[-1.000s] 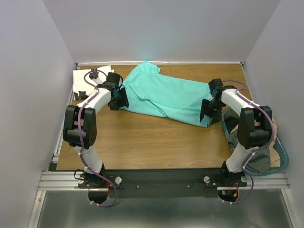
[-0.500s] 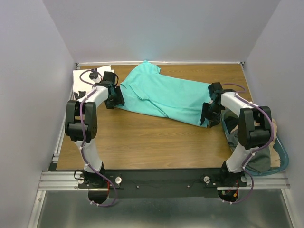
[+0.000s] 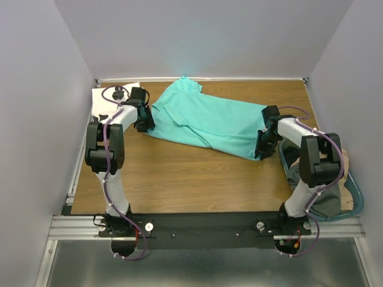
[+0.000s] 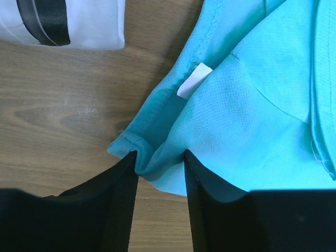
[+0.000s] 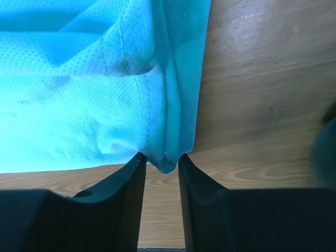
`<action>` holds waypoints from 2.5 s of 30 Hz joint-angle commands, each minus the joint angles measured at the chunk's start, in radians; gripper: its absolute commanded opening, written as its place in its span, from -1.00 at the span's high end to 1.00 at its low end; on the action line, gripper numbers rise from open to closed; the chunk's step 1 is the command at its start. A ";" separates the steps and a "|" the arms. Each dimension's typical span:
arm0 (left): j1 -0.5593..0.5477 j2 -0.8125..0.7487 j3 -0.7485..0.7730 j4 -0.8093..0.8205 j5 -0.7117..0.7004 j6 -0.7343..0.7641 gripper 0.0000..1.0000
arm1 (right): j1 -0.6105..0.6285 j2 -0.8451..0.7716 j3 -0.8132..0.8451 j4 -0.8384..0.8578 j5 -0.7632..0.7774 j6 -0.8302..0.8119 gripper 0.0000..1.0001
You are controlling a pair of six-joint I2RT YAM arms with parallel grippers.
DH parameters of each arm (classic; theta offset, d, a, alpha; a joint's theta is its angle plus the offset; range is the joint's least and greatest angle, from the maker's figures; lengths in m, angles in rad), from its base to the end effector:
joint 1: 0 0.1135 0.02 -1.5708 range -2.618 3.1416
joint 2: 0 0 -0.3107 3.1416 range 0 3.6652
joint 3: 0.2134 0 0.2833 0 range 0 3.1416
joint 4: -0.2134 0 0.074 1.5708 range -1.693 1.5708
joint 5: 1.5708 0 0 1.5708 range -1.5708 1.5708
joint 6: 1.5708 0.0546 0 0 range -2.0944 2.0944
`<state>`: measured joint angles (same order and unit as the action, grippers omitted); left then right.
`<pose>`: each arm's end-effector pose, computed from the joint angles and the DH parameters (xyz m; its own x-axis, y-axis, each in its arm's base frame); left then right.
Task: Fold and stack the t-shirts
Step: Fold the tshirt
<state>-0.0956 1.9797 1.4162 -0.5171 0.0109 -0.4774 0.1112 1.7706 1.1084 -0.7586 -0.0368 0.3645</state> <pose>0.4680 -0.0455 0.1880 -0.8262 -0.3823 -0.4137 -0.3142 0.9223 -0.2249 0.3537 0.0415 0.1680 -0.9596 0.2513 -0.1267 0.2416 0.9664 0.0873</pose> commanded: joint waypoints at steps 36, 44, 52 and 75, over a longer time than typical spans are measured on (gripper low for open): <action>0.031 -0.048 -0.006 -0.040 -0.098 0.163 1.00 | -0.001 -0.045 0.070 -0.136 0.146 -0.052 0.85; 0.031 -0.131 -0.037 -0.086 -0.100 0.152 0.15 | -0.002 -0.074 0.140 -0.153 0.072 -0.082 -0.04; 0.022 -0.216 0.010 -0.141 -0.077 0.125 -0.22 | 0.007 -0.077 0.249 -0.131 -0.126 -0.105 -0.31; -0.233 0.120 0.314 -0.115 0.095 0.036 -0.25 | 0.008 0.055 0.243 0.022 -0.258 -0.091 -0.32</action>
<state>-0.3511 2.1098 1.7199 -0.5869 0.1558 -0.4286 0.1150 1.8229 1.3399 -0.7563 -0.2787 0.2714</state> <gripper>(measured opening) 0.622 0.657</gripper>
